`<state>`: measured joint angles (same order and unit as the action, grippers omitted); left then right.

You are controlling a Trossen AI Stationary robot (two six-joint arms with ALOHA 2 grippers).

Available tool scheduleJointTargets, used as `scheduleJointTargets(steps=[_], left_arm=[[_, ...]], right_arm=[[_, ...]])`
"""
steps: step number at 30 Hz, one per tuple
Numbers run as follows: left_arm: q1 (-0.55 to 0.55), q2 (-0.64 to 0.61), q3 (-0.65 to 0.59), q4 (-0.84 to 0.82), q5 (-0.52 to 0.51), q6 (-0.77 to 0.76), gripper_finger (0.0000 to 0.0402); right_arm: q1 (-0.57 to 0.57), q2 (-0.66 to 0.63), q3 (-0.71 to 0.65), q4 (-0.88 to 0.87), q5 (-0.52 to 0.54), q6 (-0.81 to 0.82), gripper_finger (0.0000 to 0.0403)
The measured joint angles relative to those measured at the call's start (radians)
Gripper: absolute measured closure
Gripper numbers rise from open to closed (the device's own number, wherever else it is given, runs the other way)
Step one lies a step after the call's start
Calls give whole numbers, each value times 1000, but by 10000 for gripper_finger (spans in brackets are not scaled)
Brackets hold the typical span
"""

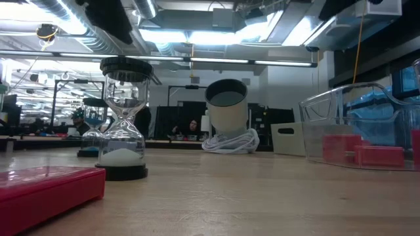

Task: Pick & Place Office items
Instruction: Put the top blue hourglass into the bottom transparent bin

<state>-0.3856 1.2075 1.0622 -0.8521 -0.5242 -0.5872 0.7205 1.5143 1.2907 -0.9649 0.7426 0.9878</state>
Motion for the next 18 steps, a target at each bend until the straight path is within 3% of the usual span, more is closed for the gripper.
scheduleJointTargets(steps=[6,11,14,18], left_arm=[[-43,24,-1,-6,45,34,137],[-5,26,0,-175,-24,-178,135],[46,26,0,-279,-2,-321,130],[93,25,-24,-293,-2,-369,124]], right_arm=[[-73,0,0,6,-63,-86,64],[-111,0,0,13,-92,-123,64],[-128,0,0,18,-108,-147,64],[-149,0,0,42,-108,-181,64]])
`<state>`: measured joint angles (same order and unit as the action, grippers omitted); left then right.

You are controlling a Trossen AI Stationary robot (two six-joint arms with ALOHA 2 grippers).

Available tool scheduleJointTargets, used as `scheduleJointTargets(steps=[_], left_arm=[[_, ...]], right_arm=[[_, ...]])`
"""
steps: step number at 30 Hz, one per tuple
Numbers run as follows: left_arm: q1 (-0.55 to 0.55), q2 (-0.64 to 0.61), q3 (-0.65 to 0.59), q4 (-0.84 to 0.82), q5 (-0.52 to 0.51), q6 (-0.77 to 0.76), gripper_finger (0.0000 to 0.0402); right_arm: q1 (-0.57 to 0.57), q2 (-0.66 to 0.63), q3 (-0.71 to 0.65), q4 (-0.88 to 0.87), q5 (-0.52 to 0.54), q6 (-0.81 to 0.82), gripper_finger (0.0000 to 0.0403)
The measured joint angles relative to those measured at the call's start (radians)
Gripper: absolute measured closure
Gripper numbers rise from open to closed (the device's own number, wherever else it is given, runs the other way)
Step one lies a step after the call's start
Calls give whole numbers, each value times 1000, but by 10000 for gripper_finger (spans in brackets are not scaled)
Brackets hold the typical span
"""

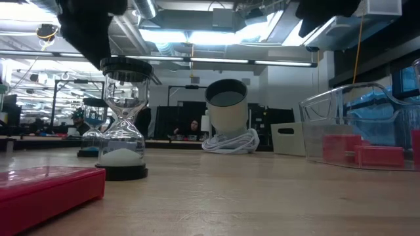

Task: Pick & Place Office items
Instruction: Put the top blue hourglass into the bottom transparent bin

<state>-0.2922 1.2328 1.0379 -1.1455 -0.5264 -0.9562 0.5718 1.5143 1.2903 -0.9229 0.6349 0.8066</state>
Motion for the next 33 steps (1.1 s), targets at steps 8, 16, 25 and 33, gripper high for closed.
scheduleJointTargets(steps=[8,16,25,33], left_arm=[[69,9,-107,65,26,16,115],[103,9,-166,160,59,45,113],[105,9,-166,185,86,69,114],[105,9,-166,197,92,61,113]], right_arm=[[-24,0,0,43,-76,-30,64],[-46,0,0,51,-105,-56,64],[-63,0,0,58,-105,-90,64],[-63,0,0,58,-119,-101,64]])
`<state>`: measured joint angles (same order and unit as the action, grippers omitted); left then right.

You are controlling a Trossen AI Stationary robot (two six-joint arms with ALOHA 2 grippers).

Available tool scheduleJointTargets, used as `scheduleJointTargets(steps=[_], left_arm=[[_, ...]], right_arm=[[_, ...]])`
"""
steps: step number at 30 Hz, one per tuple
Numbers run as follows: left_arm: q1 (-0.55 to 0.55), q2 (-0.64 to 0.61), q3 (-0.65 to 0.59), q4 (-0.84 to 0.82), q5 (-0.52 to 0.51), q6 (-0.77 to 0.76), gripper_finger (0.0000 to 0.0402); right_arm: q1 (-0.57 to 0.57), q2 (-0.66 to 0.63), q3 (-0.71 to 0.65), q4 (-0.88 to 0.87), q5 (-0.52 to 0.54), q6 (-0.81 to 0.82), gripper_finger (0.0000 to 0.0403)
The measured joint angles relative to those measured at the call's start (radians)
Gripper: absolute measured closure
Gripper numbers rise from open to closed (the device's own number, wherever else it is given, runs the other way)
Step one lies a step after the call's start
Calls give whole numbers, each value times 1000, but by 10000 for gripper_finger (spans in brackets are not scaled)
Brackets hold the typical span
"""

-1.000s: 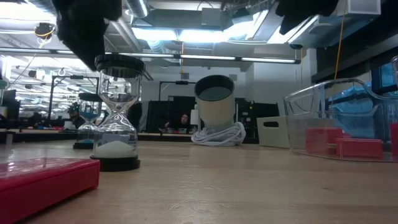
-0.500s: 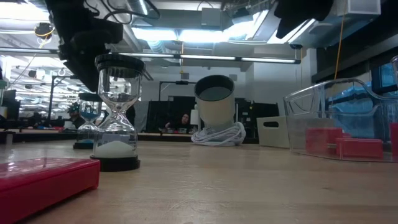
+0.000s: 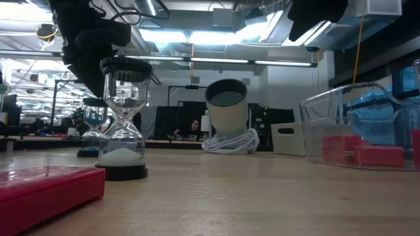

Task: Pick & Place Office items
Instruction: Put the top blue hourglass into the bottom transparent bin

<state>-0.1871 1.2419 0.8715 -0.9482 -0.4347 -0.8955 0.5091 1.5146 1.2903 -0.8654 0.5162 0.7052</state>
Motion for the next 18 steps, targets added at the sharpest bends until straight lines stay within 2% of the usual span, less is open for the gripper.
scheduleJointTargets(steps=[9,18], left_arm=[[-1,0,-6,13,11,0,113],[-1,0,-119,139,49,-8,113]], right_arm=[[0,0,0,-1,-12,-8,64],[0,0,0,-1,-12,-15,64]])
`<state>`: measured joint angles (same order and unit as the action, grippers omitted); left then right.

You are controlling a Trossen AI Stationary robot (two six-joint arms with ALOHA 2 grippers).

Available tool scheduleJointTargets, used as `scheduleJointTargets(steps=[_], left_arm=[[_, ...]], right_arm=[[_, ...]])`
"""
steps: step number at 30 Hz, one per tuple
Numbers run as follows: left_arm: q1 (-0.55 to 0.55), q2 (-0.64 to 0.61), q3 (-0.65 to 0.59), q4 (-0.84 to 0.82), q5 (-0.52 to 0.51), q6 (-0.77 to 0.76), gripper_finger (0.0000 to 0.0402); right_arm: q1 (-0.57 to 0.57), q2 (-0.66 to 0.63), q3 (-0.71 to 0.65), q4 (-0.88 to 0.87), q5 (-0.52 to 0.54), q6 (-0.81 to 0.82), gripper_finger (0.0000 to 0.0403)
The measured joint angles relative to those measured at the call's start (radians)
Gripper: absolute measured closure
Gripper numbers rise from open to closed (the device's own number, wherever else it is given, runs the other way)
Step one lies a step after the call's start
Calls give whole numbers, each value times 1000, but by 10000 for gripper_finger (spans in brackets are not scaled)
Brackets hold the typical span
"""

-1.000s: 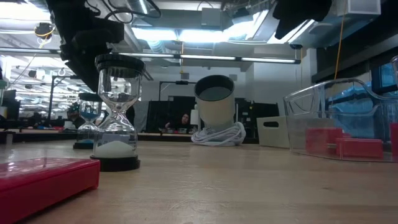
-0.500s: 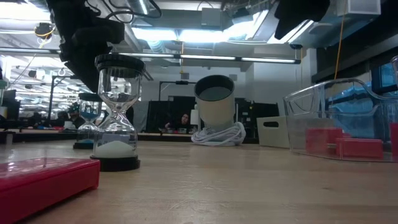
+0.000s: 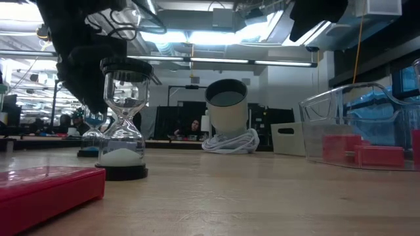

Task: Pick & Place Office items
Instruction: Put the top blue hourglass into the bottom transparent bin

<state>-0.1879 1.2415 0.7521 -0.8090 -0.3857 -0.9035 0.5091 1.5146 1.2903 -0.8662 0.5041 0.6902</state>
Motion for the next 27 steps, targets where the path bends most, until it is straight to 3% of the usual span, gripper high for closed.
scheduleJointTargets(steps=[8,17,23,27], left_arm=[[0,0,-2,7,-9,27,123],[0,0,-2,7,-9,24,191],[0,-32,-1,5,-23,17,191],[0,-78,40,-15,-62,23,191]], right_arm=[[-9,0,0,0,0,0,64],[-11,0,0,5,5,-10,64],[-12,0,0,9,108,74,64],[-15,0,0,13,112,85,64]])
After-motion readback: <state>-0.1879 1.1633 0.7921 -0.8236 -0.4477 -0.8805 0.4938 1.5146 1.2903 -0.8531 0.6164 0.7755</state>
